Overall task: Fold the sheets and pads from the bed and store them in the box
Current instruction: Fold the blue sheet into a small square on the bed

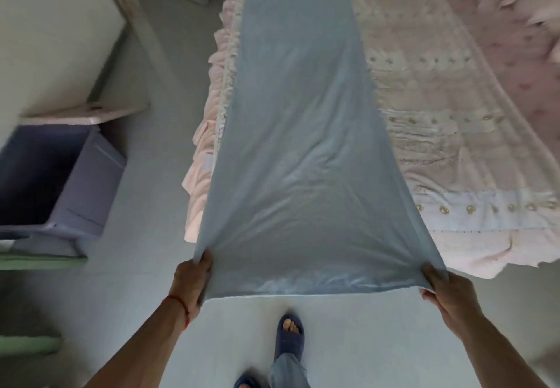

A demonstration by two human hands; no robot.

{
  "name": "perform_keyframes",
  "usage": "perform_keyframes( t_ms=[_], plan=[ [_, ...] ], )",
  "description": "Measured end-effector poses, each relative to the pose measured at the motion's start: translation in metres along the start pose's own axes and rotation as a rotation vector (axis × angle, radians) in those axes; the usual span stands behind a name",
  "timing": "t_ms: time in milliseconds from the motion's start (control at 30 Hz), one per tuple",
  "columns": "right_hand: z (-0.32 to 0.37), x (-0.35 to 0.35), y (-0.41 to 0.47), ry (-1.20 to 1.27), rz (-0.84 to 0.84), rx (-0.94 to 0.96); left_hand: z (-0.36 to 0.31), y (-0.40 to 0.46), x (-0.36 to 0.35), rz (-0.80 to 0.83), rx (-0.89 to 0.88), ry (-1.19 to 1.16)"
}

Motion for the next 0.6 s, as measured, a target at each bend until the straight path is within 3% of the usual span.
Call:
perform_keyframes(
  t_ms=[167,367,600],
  plan=[
    [0.045,0.019,-0.02,0.113,-0.056,0.088,-0.032,-0.045,0.007,-0.031,-0.116,-0.019],
    [0.072,0.025,-0.027,0.161,-0.131,-0.011,-0.05,-0.078,0.013,-0.07,-0.095,-0.057],
    [0.095,0.03,-0.032,0.055,-0.145,-0.013,-0.085,-0.092,0.038,-0.058,-0.162,0.096]
  ],
)
Point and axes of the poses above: each hand's wrist, its own y-axis towards the middle knuckle, its own x-axis out of the back of the hand, z = x × y, the point moved 4 cm from there along y, towards the middle knuckle, and after that the axes turned 10 degrees about x, right-handed, at the moved point
